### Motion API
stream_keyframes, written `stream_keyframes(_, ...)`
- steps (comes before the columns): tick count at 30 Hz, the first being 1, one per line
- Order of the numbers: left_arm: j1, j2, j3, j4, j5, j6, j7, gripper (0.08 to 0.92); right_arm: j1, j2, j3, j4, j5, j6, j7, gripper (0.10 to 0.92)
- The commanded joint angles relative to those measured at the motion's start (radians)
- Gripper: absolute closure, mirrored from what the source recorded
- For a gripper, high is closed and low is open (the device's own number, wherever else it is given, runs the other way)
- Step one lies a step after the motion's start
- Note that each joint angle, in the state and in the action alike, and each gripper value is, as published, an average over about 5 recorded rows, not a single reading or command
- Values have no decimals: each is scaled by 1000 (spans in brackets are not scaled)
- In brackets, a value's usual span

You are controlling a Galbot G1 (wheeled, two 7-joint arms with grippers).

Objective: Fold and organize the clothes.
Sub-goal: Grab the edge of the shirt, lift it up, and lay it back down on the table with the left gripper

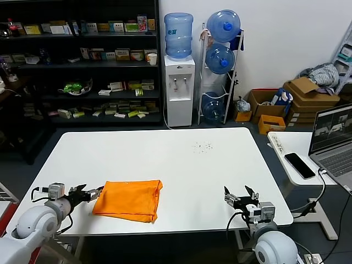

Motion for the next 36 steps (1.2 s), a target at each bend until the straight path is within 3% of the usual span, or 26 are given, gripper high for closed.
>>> stream_keyframes(1,31,32,-26,66,-46,-19,119,187,-9,-4,7,5,1,0,1,203)
stream_keyframes(17,-19,-23,85,97,24,-37,81,203,-6,-2,6,0,1,-4,2,203)
stream_keyframes(36,-2,-49,85,10,62,-96,37,735,-2,1,5,-13,-1,4,2,203)
